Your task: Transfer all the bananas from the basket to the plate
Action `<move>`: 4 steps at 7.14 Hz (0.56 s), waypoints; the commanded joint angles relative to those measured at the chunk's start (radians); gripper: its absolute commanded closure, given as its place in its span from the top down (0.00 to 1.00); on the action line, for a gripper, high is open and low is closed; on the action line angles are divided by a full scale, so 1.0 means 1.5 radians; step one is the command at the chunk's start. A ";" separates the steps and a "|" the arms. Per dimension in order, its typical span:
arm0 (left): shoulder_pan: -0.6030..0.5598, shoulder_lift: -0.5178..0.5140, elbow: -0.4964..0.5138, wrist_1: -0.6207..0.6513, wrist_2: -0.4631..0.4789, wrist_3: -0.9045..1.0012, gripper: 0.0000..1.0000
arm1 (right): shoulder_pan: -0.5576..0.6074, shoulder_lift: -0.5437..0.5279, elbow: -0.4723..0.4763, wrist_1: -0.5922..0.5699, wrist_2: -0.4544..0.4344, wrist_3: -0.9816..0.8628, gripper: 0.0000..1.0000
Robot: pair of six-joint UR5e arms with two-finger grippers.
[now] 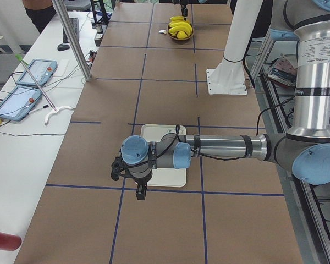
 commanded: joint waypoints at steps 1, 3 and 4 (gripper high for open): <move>0.000 0.000 0.002 0.000 0.001 0.000 1.00 | -0.012 0.003 0.000 0.000 0.001 0.000 0.82; 0.001 -0.002 0.011 0.000 0.000 0.002 1.00 | -0.013 0.003 0.000 0.000 0.001 0.000 0.76; 0.001 -0.002 0.011 0.000 0.001 0.001 1.00 | -0.011 0.001 0.001 0.002 0.000 -0.001 0.59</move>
